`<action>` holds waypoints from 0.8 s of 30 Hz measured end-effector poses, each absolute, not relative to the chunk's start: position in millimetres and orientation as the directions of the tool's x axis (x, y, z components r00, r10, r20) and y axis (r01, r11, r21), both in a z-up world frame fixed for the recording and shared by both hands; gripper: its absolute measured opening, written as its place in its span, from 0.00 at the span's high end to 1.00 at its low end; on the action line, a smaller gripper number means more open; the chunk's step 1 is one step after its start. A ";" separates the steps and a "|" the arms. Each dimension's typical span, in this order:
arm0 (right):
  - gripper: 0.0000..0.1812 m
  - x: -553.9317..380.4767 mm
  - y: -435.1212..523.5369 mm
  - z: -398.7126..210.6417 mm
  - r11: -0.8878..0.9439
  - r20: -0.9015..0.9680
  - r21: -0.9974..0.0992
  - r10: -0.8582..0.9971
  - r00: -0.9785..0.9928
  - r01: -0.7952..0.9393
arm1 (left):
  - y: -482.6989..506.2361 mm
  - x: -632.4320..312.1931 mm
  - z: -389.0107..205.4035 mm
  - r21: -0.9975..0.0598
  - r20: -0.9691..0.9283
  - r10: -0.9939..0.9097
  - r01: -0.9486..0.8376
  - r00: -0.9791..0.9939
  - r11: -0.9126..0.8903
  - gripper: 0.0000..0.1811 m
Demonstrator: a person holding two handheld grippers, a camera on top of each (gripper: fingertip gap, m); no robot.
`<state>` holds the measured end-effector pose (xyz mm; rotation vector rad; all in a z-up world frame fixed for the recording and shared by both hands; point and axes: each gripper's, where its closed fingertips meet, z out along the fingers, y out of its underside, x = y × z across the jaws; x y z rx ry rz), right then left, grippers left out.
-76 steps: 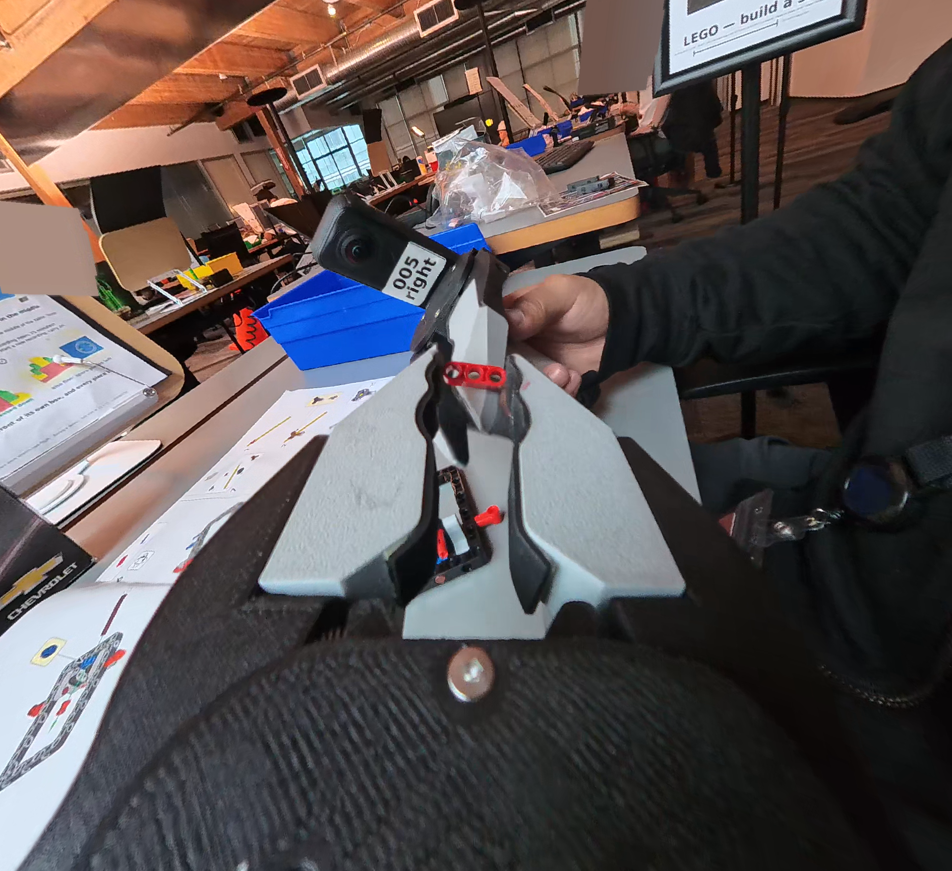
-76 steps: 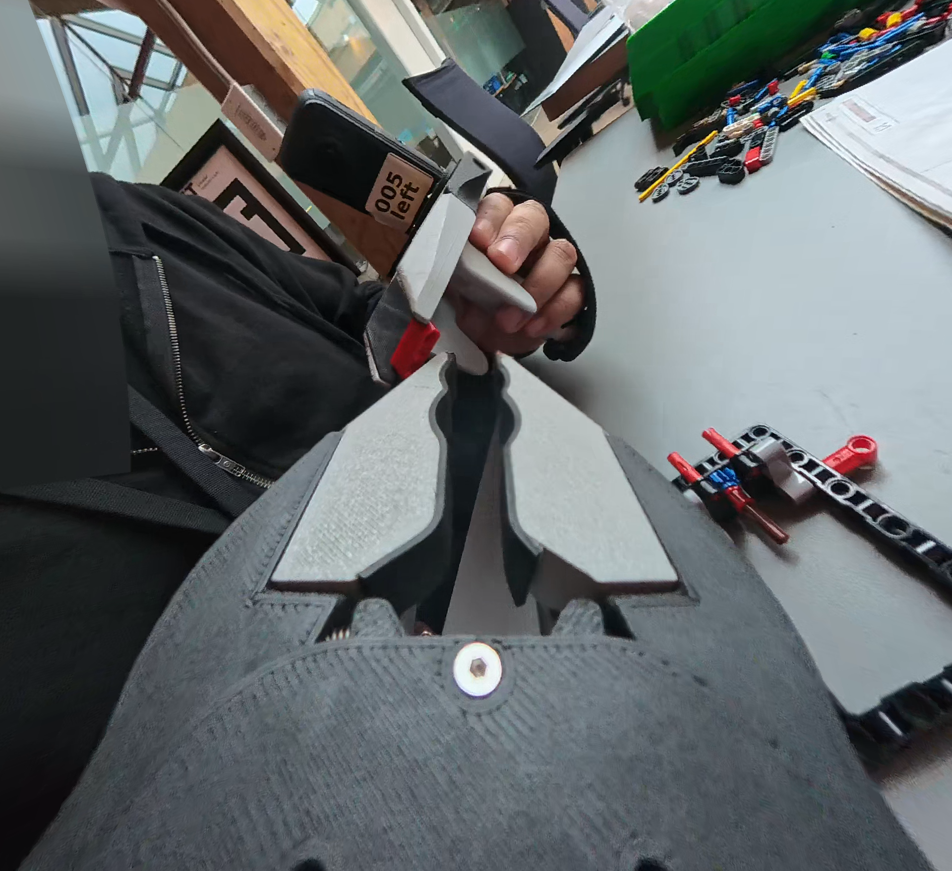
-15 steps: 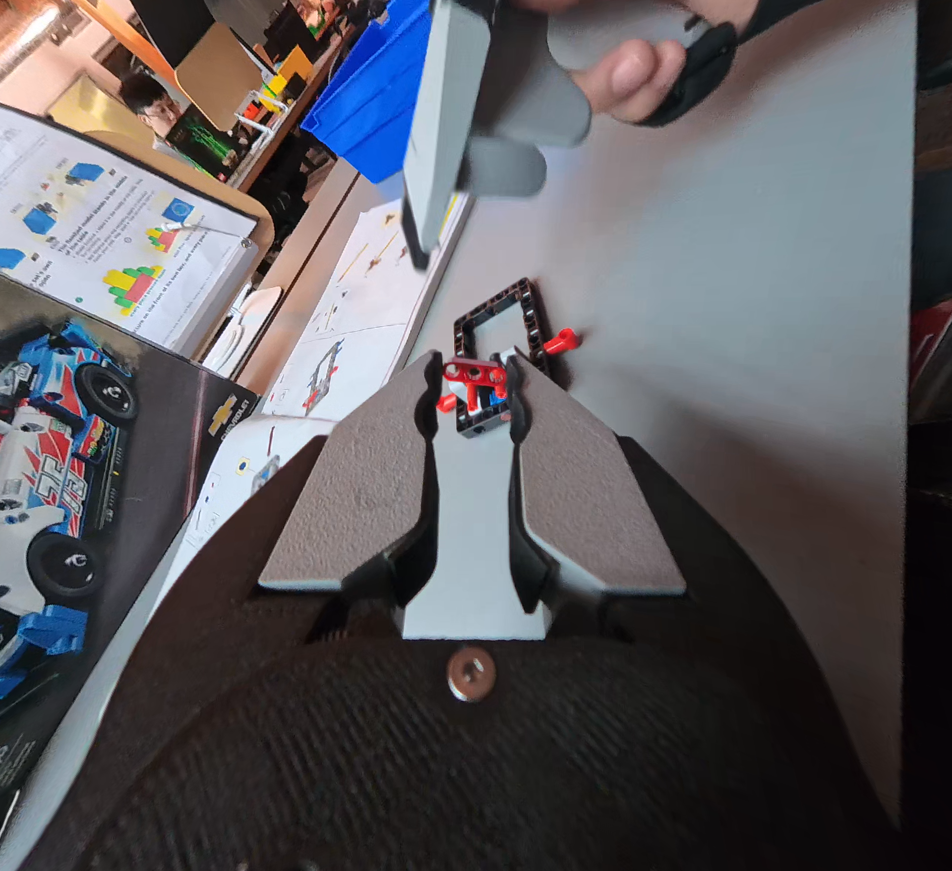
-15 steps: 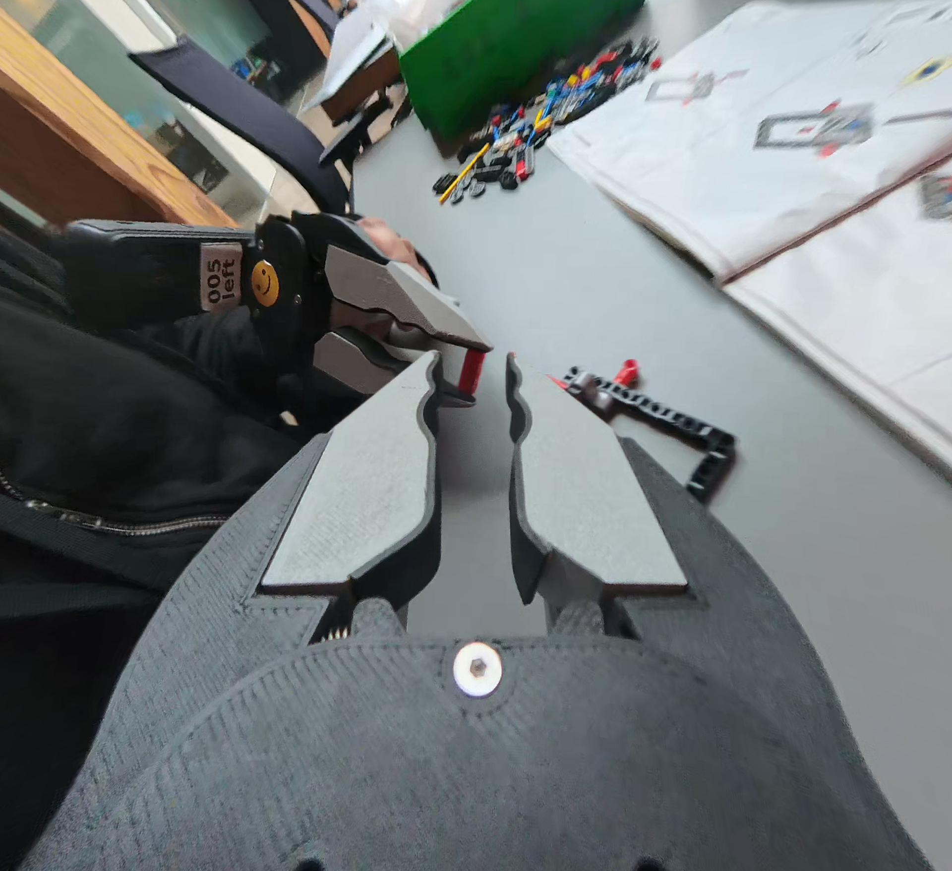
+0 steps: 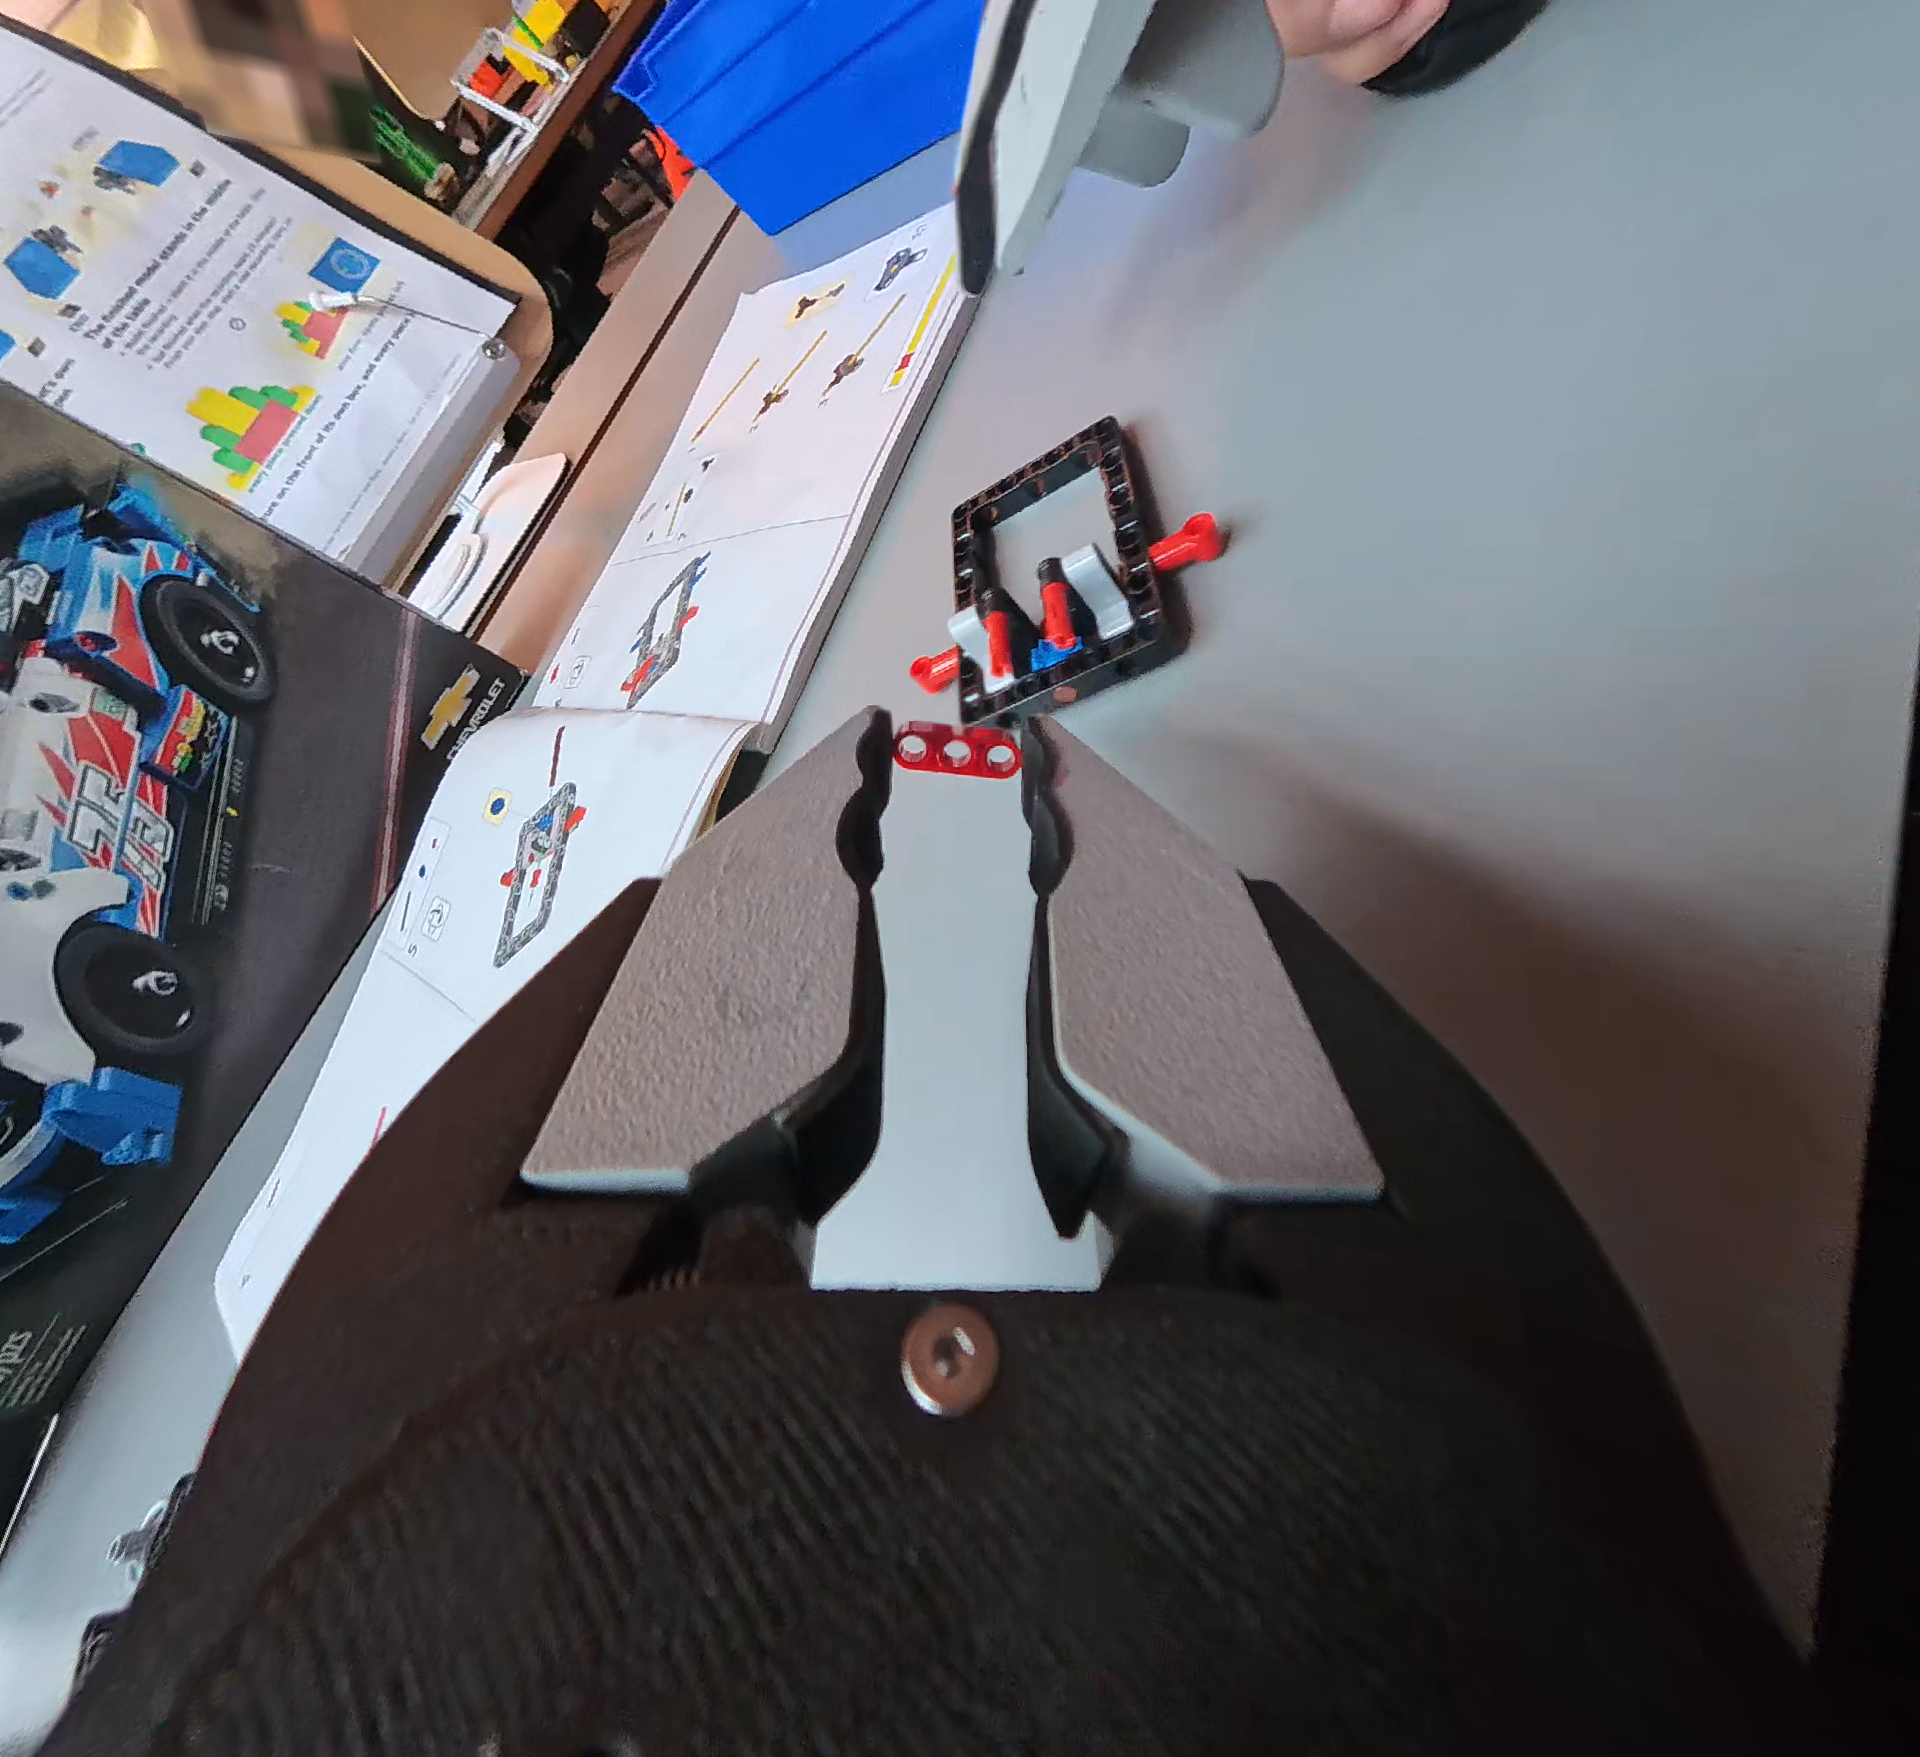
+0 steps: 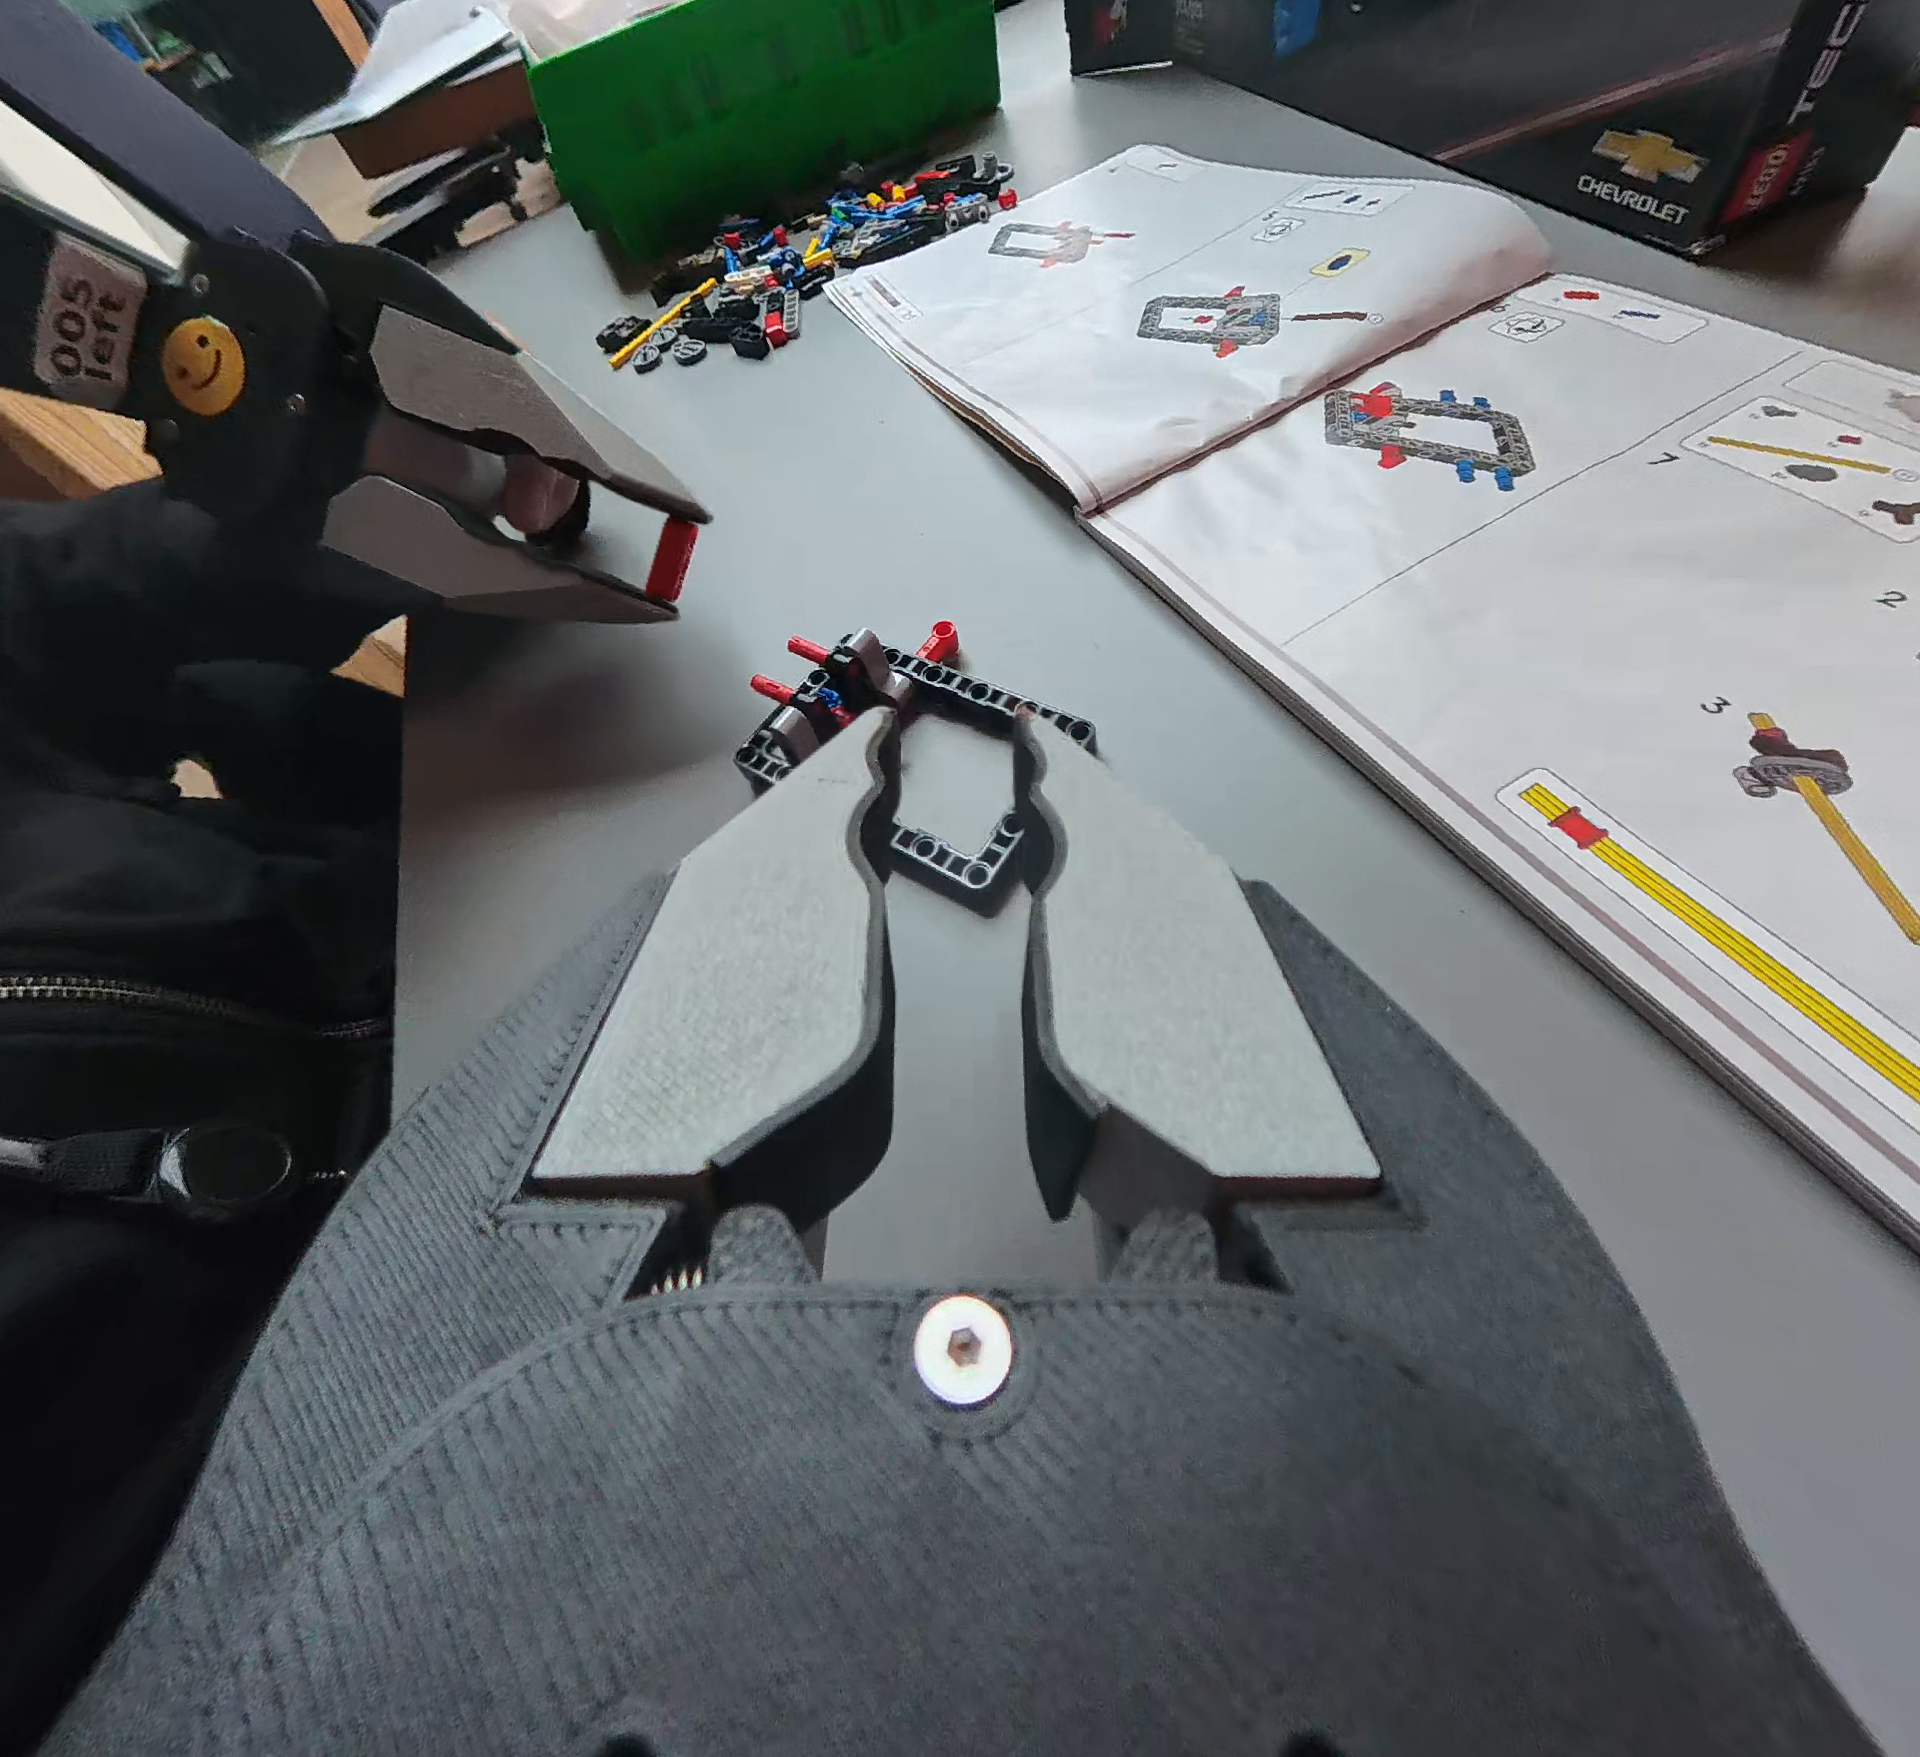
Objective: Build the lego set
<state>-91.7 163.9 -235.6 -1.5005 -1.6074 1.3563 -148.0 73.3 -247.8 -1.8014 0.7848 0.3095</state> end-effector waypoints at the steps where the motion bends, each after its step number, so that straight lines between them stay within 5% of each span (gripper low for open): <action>1: 0.90 -91.9 163.4 -235.8 -0.122 -0.222 -0.913 0.949 -0.224 0.389 | 73.3 -150.1 -246.6 -0.748 -0.552 -0.356 -0.637 0.754 -0.187 0.87; 24: 0.88 -105.8 169.9 -235.1 -0.065 -0.166 -0.925 0.955 -0.245 0.375 | 81.3 -186.9 -229.9 -0.861 -0.407 -0.243 -0.459 0.880 -0.219 0.87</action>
